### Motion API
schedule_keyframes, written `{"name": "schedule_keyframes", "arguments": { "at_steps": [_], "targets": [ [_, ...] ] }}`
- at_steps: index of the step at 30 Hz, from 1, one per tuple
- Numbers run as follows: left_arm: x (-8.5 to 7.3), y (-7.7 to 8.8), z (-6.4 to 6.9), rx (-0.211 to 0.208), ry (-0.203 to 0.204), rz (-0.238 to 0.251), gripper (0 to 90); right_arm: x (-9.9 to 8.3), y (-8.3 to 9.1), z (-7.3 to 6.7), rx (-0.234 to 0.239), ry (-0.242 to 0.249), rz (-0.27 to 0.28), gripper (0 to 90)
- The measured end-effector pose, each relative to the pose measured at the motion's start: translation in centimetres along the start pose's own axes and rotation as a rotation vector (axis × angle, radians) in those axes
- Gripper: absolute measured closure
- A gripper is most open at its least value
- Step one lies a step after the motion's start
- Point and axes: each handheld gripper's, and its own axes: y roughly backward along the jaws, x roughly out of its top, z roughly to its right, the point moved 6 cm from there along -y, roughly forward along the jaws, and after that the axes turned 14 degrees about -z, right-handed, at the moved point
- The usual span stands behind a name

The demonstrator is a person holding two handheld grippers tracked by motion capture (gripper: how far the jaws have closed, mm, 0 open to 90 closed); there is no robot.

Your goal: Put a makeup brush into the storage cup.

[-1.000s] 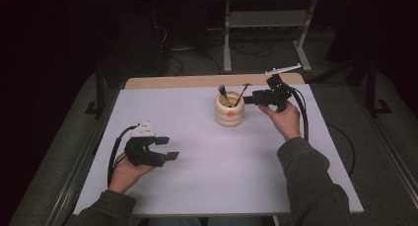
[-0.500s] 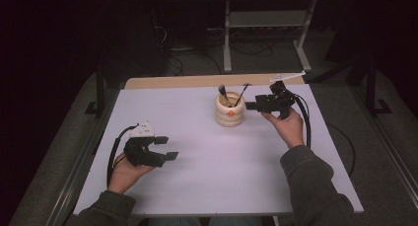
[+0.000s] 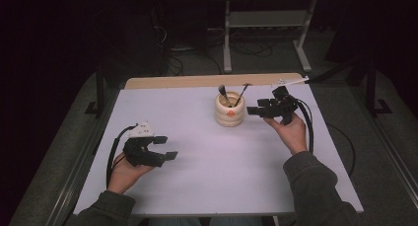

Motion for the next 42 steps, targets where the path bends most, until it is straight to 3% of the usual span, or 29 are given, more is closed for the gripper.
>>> {"name": "schedule_keyframes", "arguments": {
  "at_steps": [42],
  "targets": [
    [-0.2,0.5,-0.4,0.025,0.025,0.010,25.7,-2.8,0.8,-2.1,0.003,0.042,0.015,26.1]
  ]
}}
